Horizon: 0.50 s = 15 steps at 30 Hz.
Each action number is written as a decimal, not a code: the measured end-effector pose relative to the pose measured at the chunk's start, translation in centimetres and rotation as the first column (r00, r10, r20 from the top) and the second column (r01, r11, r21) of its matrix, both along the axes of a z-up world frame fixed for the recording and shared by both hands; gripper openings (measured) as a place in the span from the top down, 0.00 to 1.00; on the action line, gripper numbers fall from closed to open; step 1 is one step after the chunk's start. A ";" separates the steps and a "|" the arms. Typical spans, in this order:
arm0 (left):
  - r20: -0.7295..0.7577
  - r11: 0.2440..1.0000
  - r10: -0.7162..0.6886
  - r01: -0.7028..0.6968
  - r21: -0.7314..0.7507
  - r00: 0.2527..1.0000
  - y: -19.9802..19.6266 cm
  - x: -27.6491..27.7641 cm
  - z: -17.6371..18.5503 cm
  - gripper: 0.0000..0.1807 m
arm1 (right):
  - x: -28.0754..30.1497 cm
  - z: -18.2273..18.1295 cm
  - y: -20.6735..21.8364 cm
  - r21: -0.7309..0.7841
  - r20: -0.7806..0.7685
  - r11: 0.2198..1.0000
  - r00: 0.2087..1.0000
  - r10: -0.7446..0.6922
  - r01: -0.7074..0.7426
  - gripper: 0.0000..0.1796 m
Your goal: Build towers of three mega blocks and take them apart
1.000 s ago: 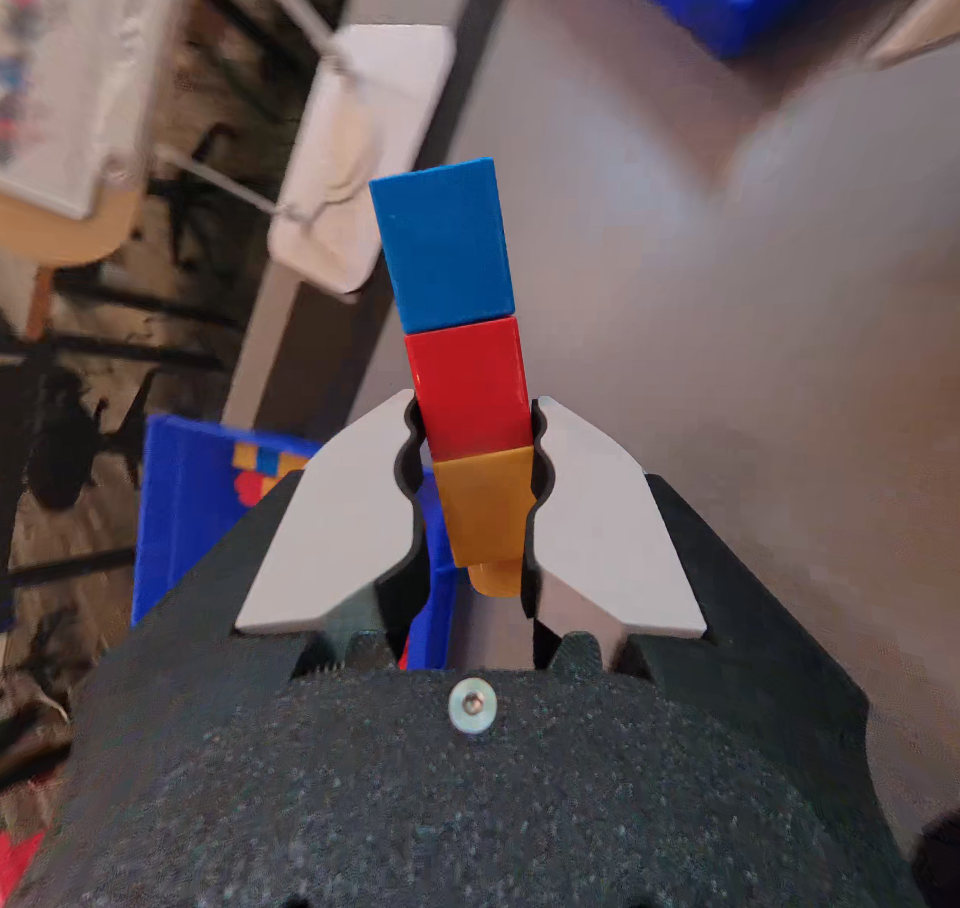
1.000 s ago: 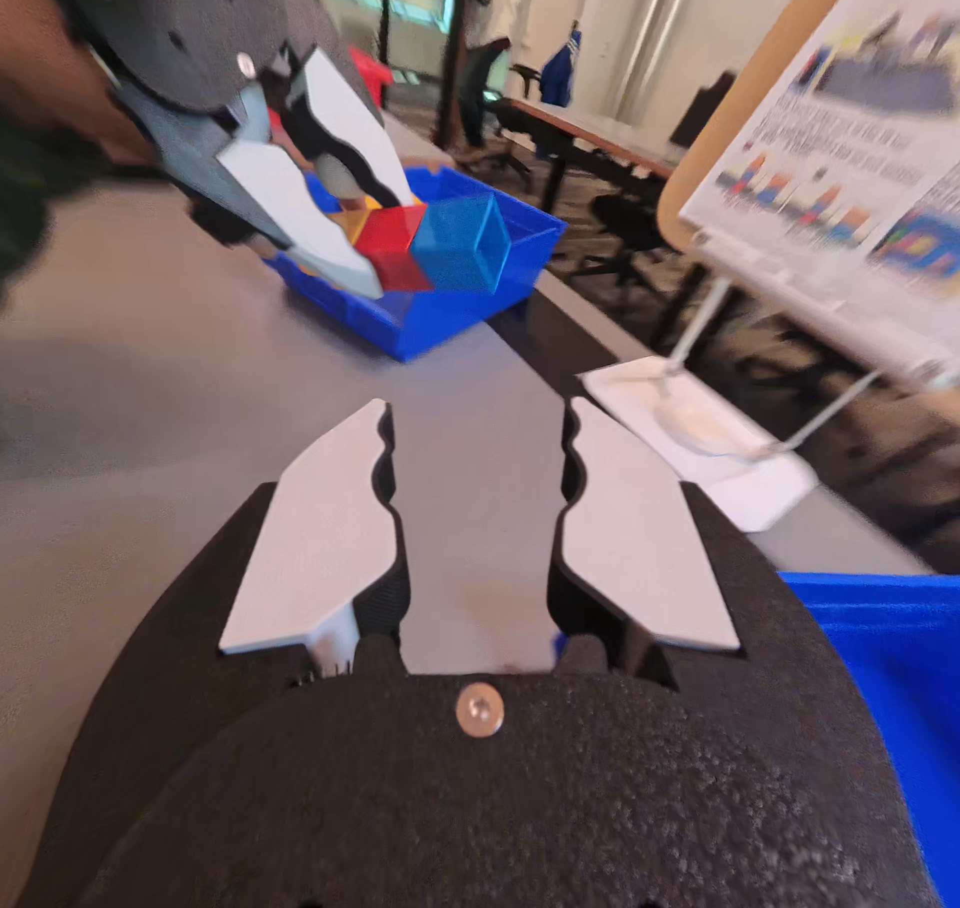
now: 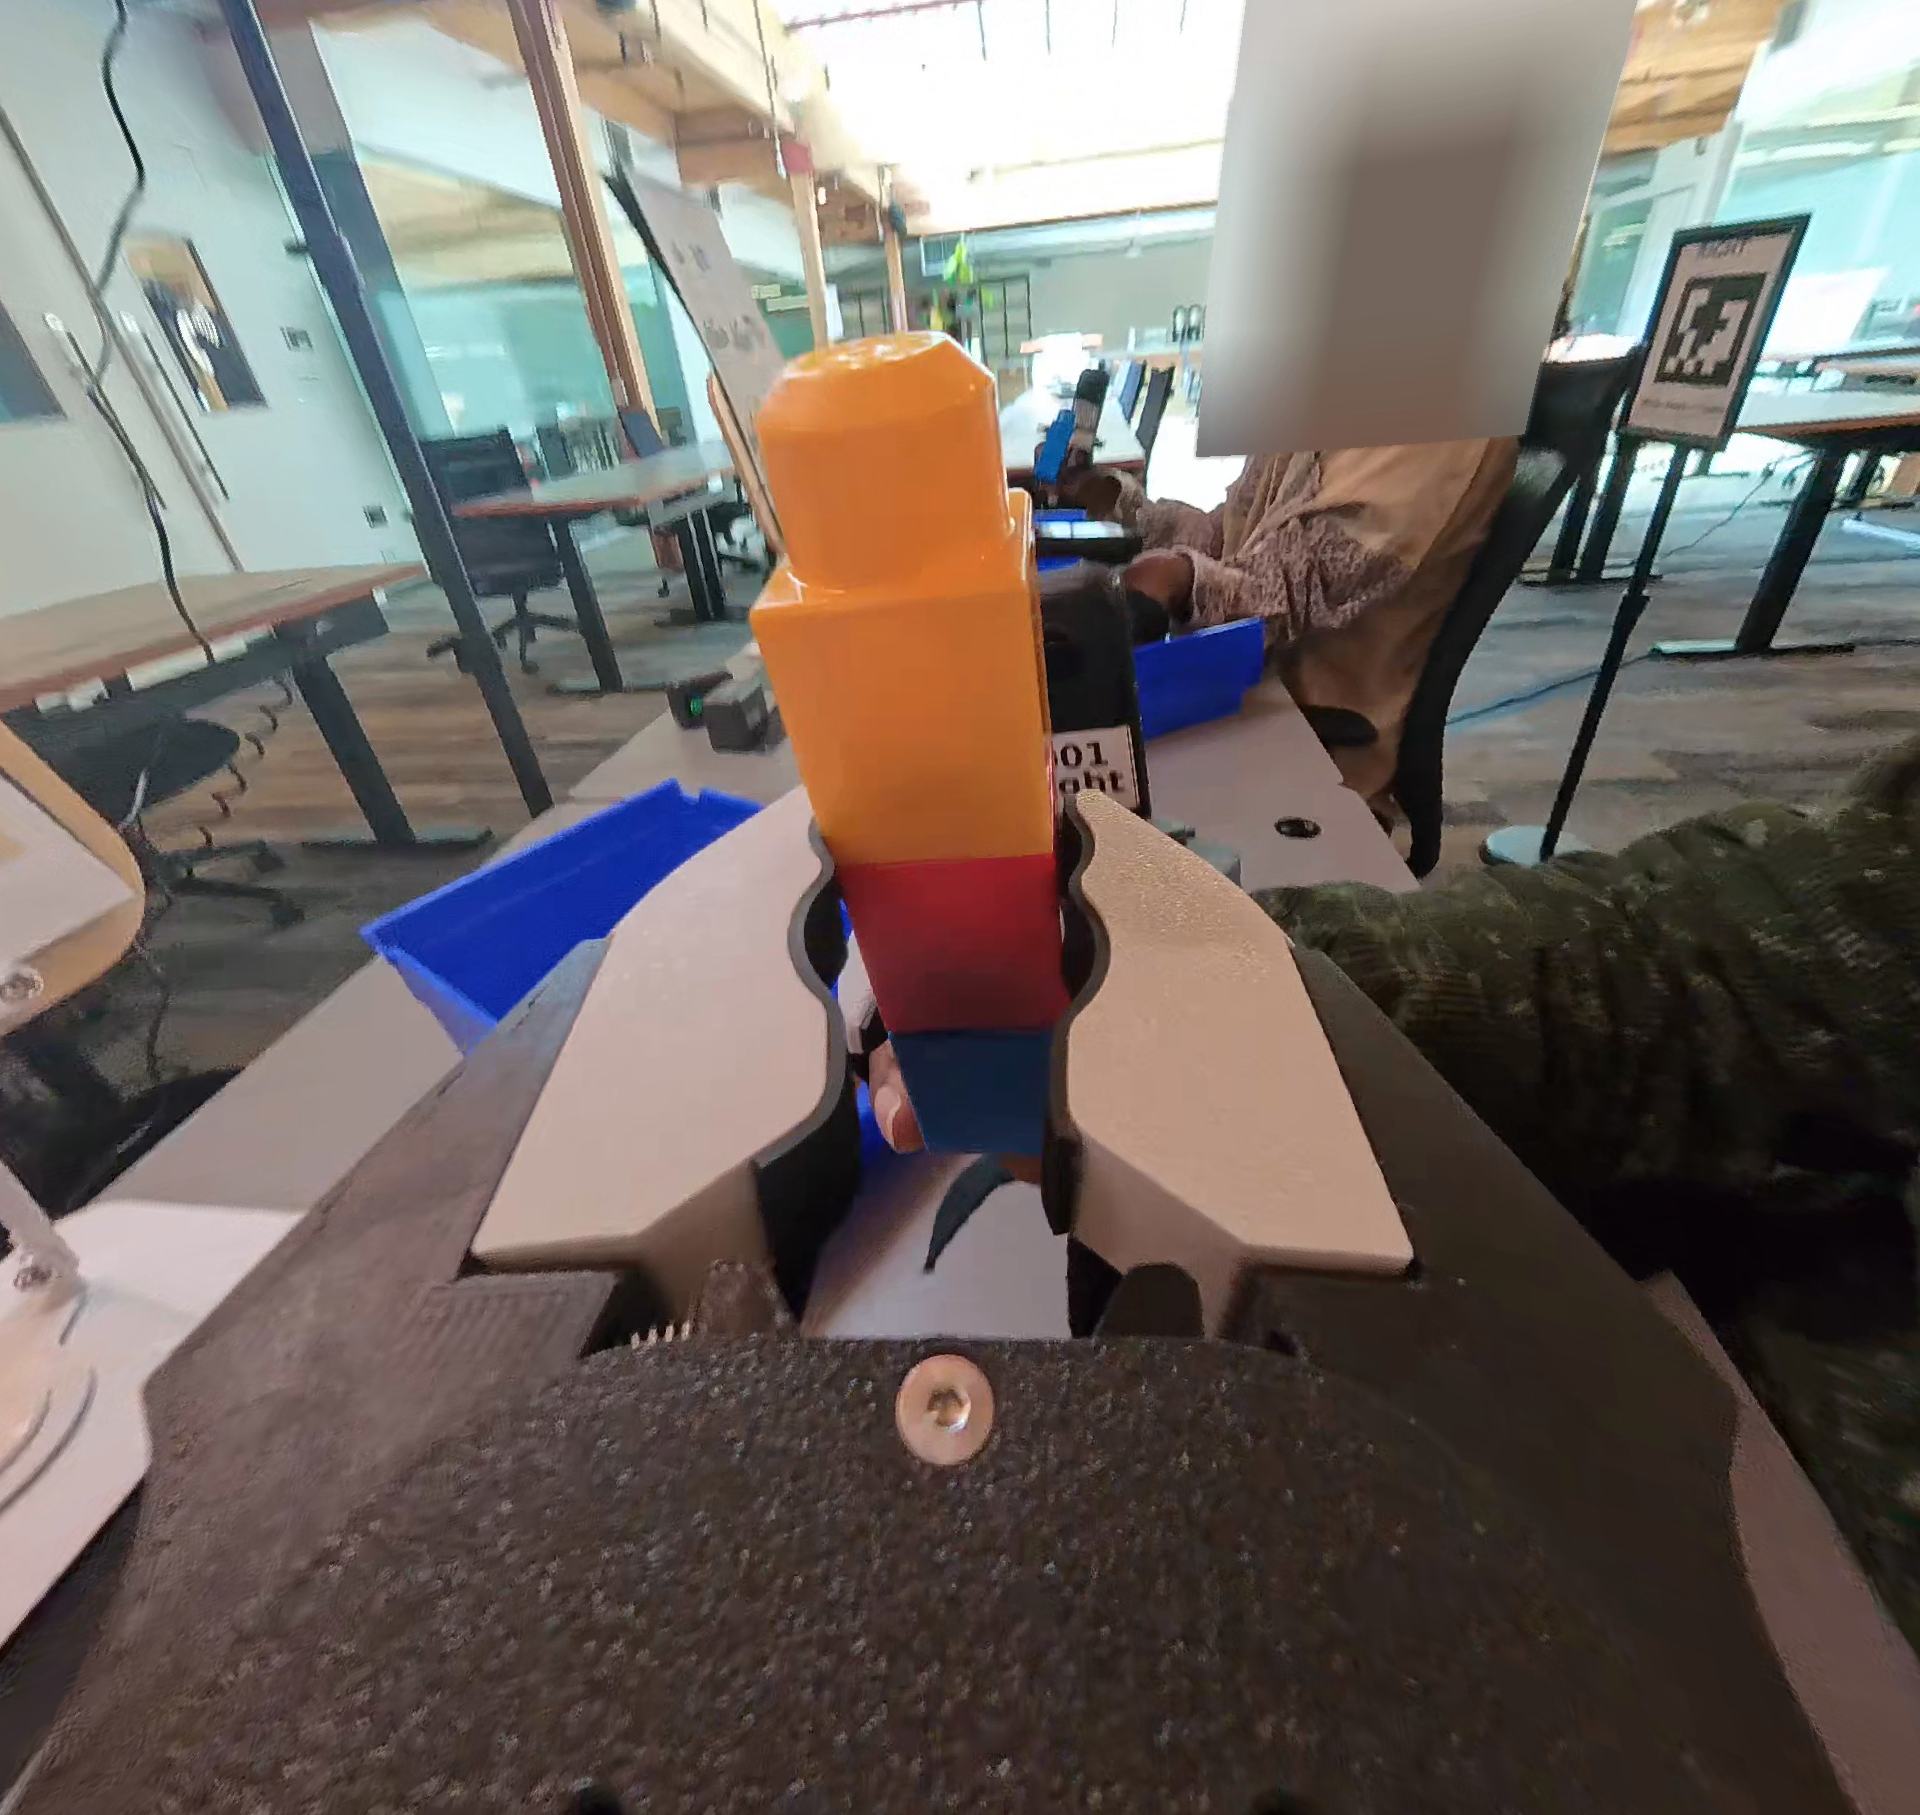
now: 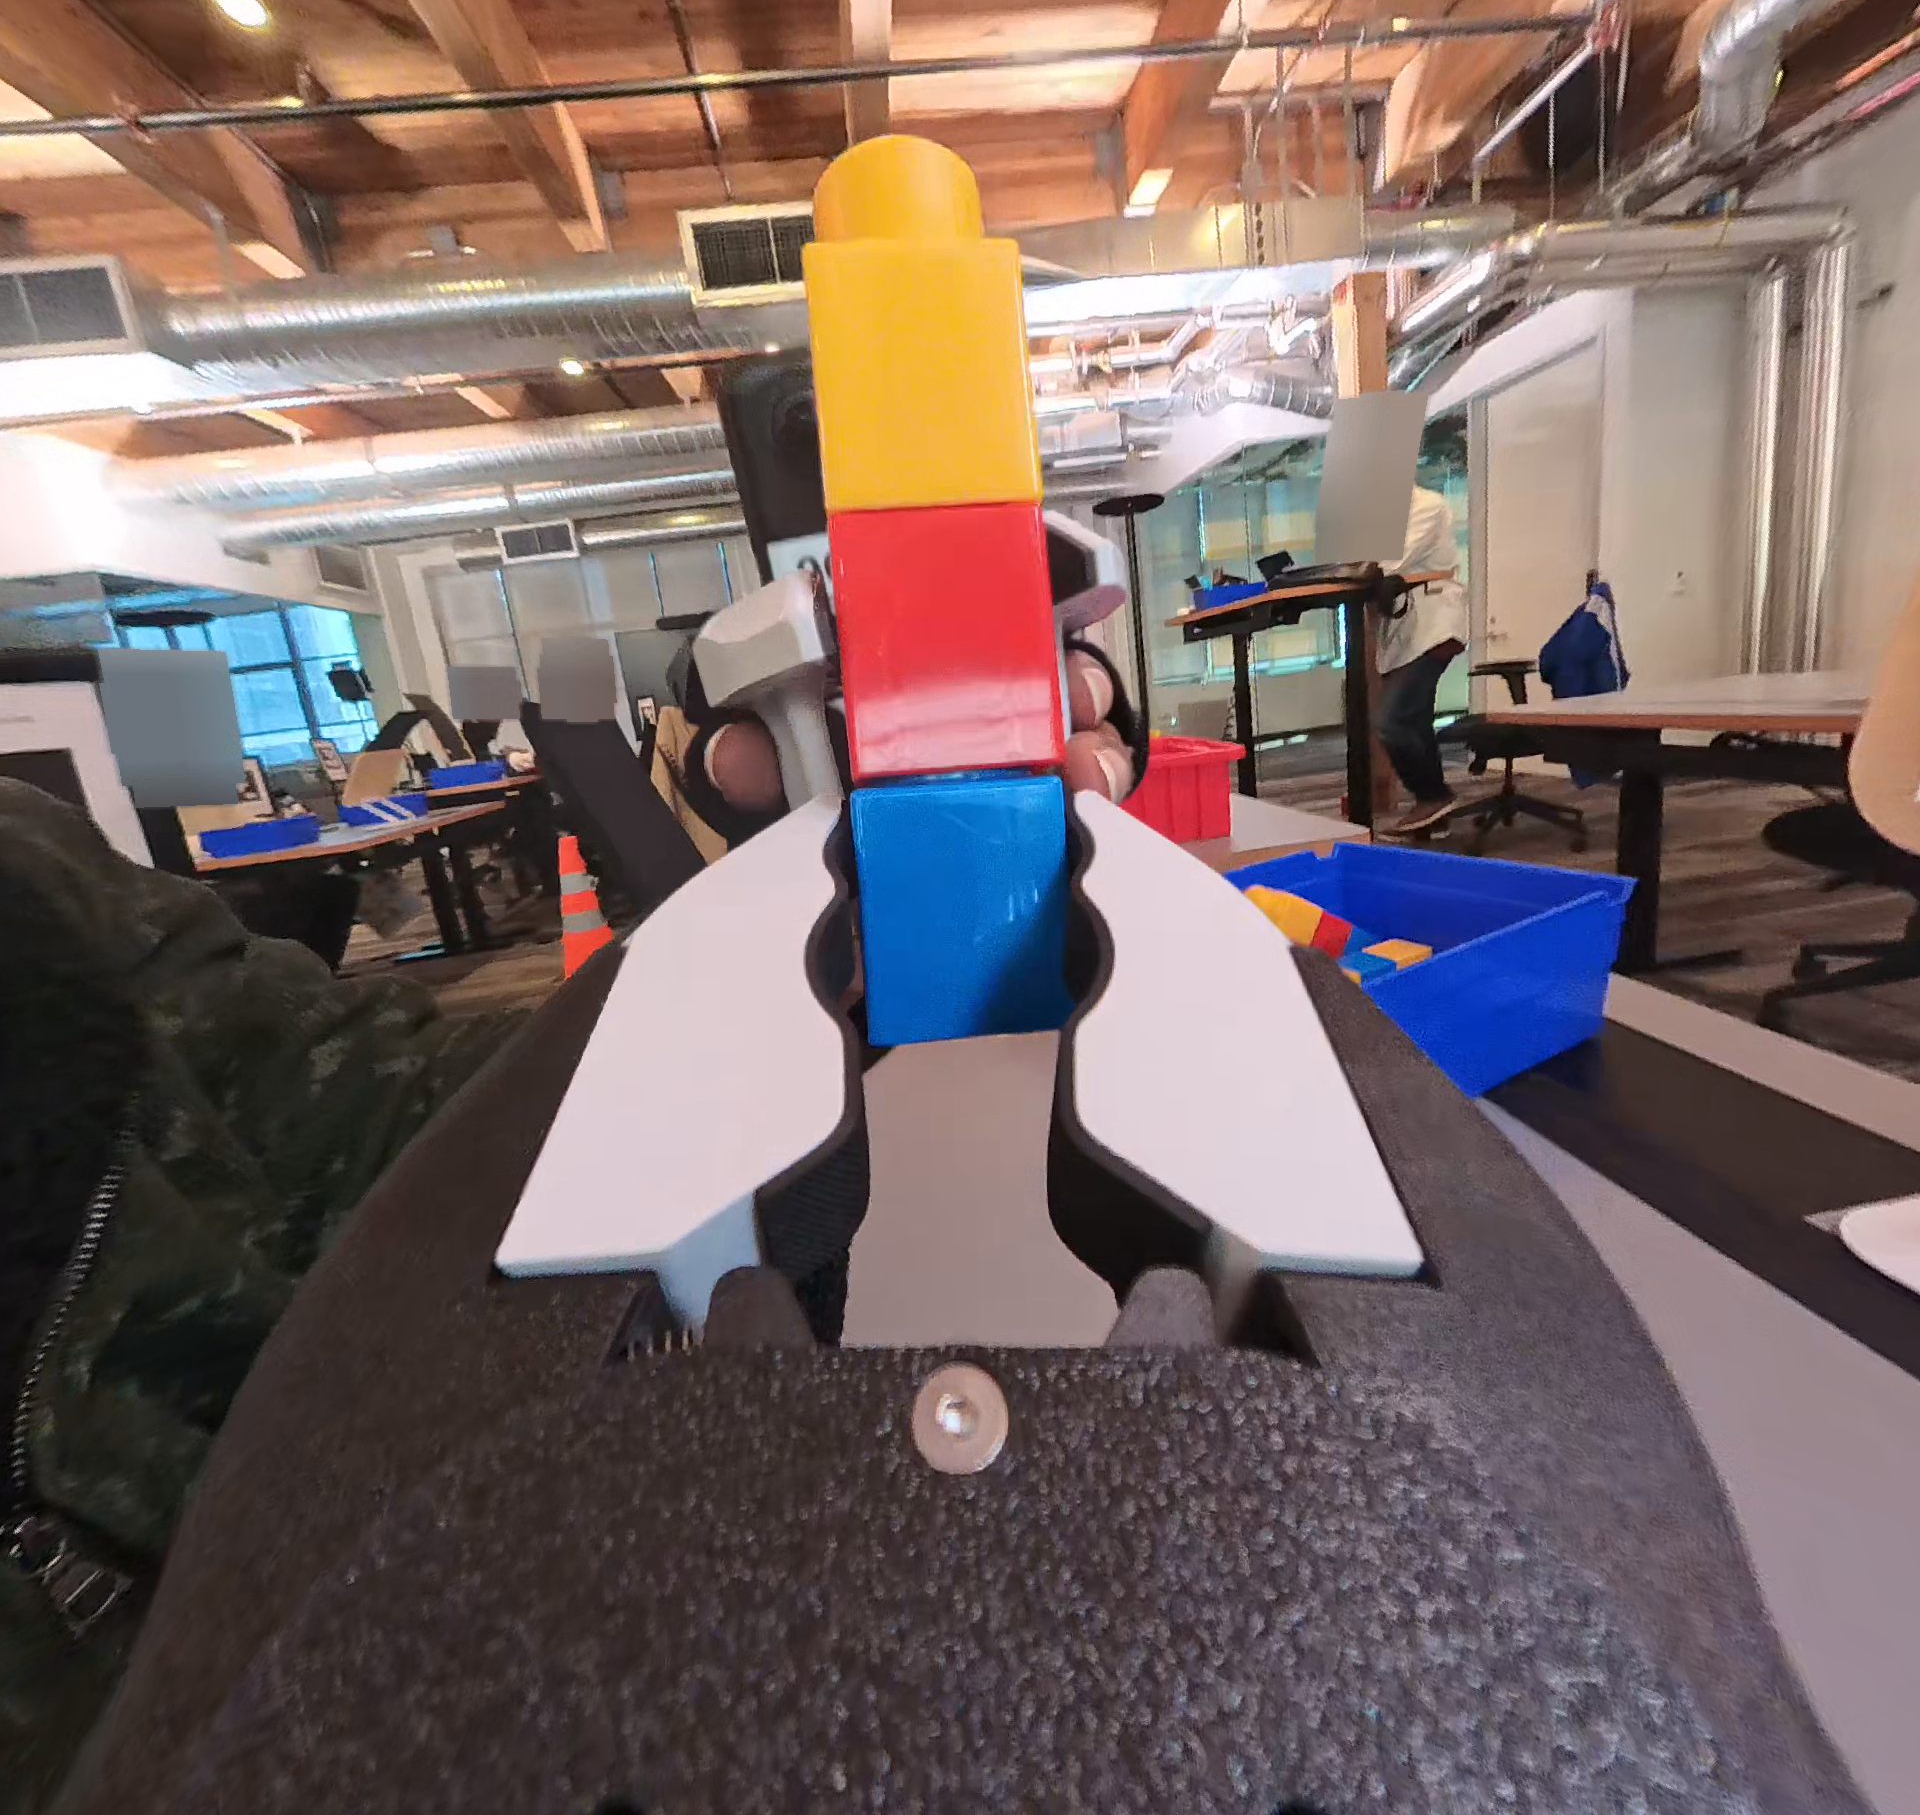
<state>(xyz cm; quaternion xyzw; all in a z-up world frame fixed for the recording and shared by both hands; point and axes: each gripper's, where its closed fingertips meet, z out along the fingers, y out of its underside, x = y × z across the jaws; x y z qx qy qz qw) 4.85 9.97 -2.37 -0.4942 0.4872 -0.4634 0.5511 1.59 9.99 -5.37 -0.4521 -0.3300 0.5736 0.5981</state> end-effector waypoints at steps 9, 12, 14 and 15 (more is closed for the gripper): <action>-0.282 0.982 0.175 -0.147 0.120 0.943 2.9 -2.8 -4.3 0.79 | 0.5 -1.5 1.7 0.039 0.231 0.992 0.965 -0.127 0.121 0.69; -0.379 0.974 0.219 -0.177 0.143 0.899 4.0 -2.8 -6.5 0.79 | 1.1 -1.1 2.1 0.080 0.253 0.980 0.947 -0.198 0.183 0.69; -0.440 0.976 0.209 -0.162 0.142 0.873 4.1 -2.5 -8.1 0.79 | 1.0 -1.3 2.2 0.108 0.280 0.971 0.931 -0.235 0.212 0.69; -0.472 0.980 0.191 -0.141 0.140 0.861 4.0 -2.2 -9.0 0.79 | 1.0 -1.4 2.3 0.115 0.290 0.969 0.925 -0.244 0.220 0.69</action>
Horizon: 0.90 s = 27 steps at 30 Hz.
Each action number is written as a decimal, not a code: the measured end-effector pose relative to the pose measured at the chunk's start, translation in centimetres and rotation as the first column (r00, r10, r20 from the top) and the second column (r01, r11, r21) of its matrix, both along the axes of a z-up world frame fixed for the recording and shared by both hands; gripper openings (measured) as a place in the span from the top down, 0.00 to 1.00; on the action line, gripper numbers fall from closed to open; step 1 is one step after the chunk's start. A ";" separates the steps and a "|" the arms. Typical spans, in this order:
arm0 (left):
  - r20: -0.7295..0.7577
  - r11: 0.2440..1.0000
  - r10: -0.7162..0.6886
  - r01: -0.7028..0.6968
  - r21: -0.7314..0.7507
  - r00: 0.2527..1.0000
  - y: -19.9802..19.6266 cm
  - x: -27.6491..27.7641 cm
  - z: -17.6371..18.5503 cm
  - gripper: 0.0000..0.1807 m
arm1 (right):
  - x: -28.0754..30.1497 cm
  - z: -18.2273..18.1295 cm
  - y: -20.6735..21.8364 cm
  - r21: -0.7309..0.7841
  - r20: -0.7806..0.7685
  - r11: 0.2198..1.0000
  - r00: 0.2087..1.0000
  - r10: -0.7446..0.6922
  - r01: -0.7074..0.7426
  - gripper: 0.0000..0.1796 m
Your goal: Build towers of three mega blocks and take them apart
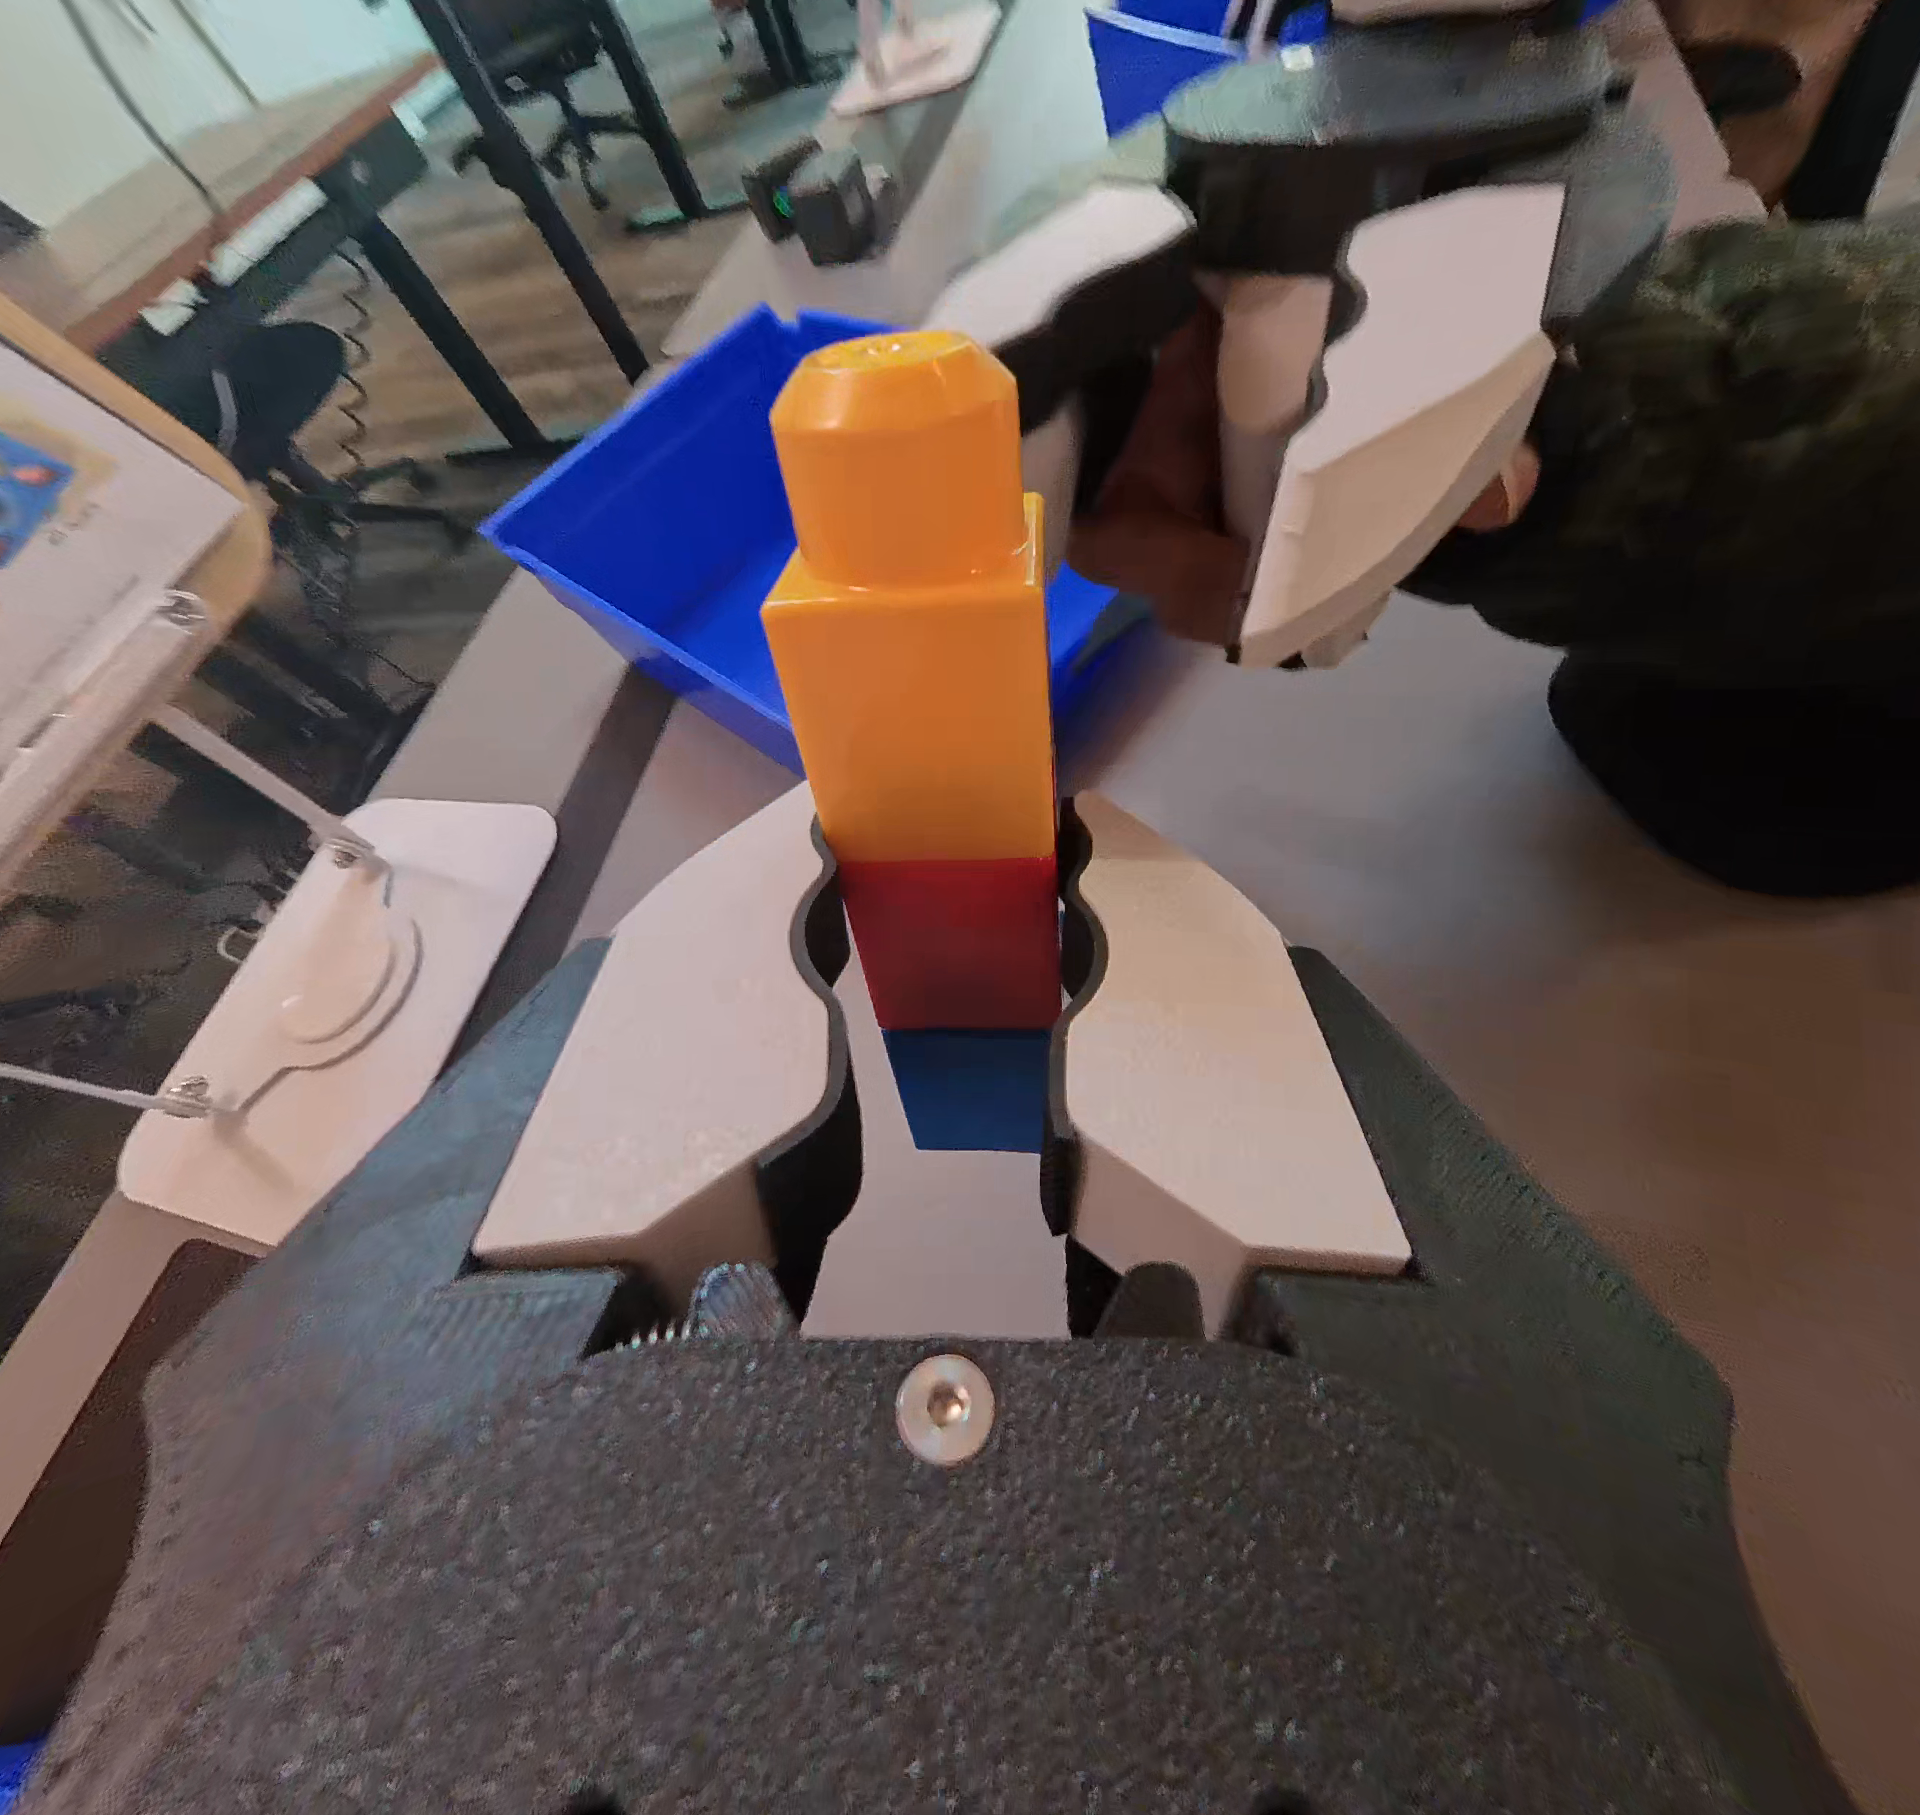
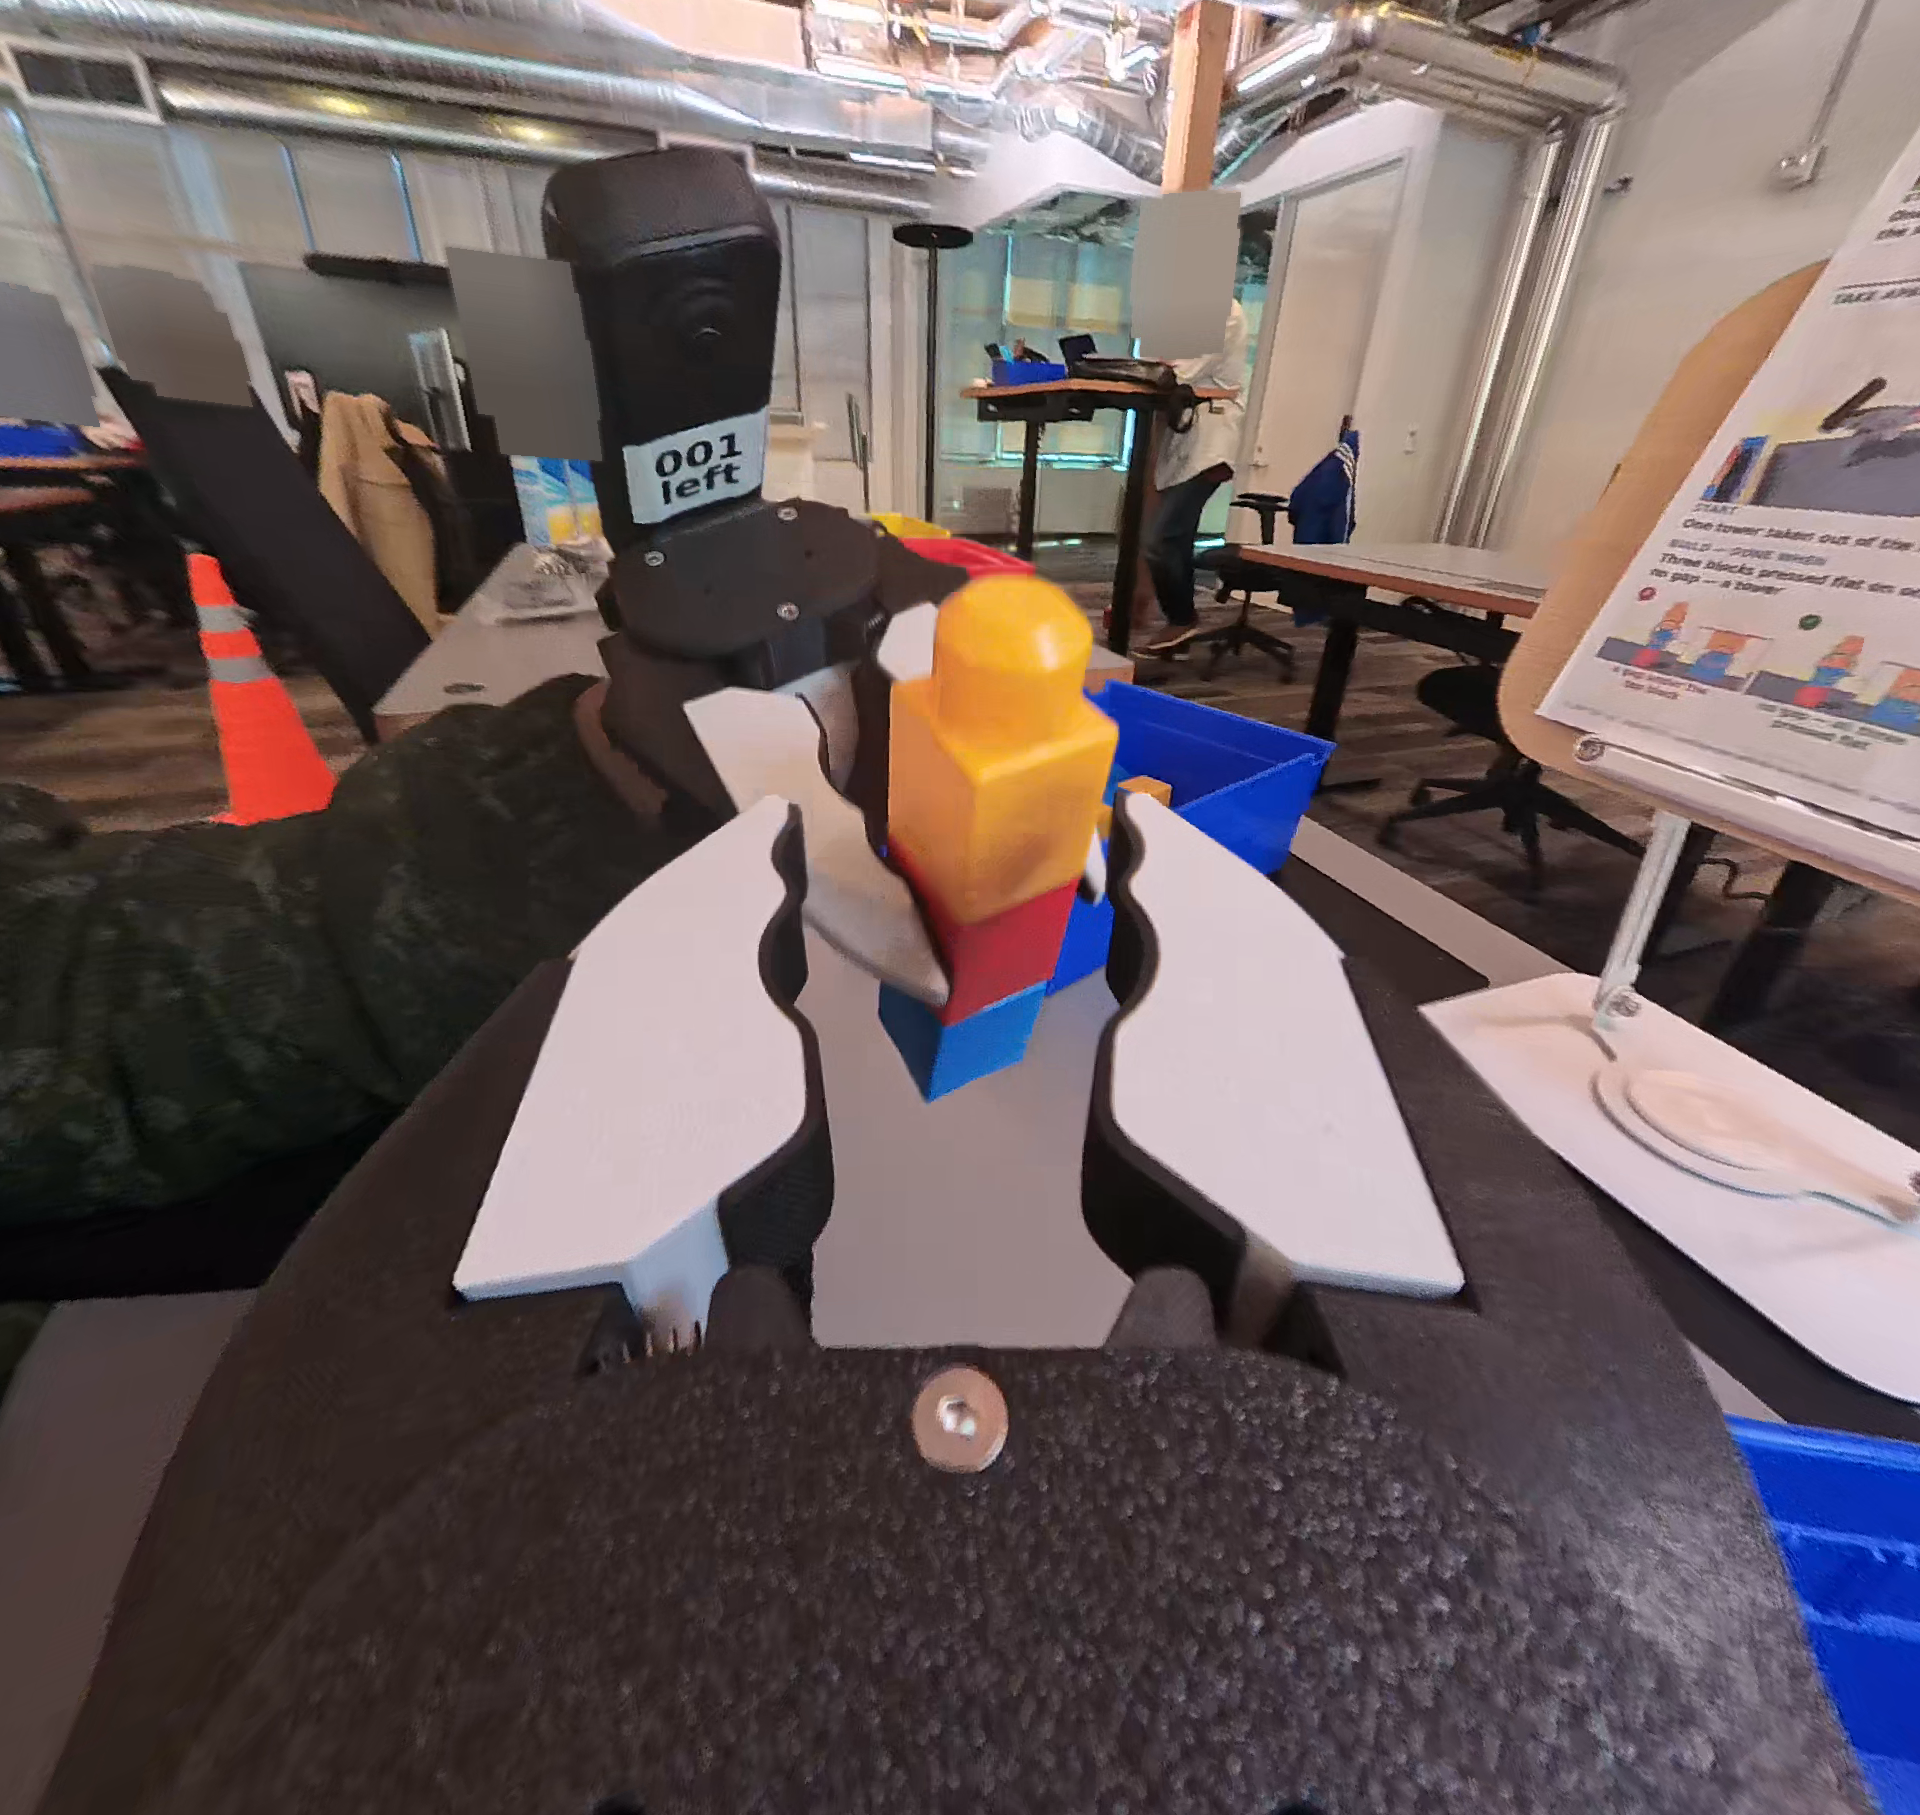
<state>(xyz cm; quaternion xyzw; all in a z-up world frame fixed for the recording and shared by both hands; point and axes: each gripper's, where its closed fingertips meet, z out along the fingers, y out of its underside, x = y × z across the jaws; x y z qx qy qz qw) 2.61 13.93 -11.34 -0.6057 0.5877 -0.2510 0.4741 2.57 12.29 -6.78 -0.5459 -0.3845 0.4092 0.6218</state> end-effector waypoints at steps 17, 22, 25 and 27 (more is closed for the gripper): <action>0.027 0.908 -0.300 0.294 -0.300 0.954 -3.4 -1.7 -4.2 0.80 | -1.8 -4.2 -0.9 -0.077 0.183 0.989 0.974 0.135 -0.123 0.80; -0.105 0.919 -0.184 0.133 -0.370 0.977 -0.2 -5.2 -8.2 0.80 | 0.7 0.3 -0.2 -0.051 -0.095 0.994 0.991 0.091 -0.096 0.80; 0.087 0.930 -0.014 0.045 -0.366 0.996 3.2 -6.4 -5.5 0.80 | 1.0 -1.8 0.5 -0.031 0.074 0.999 0.997 0.016 -0.014 0.80; 0.218 0.948 0.043 0.029 -0.318 0.975 4.3 -7.2 -2.9 0.80 | -0.4 -6.0 0.2 -0.082 0.282 0.995 0.957 0.071 -0.049 0.80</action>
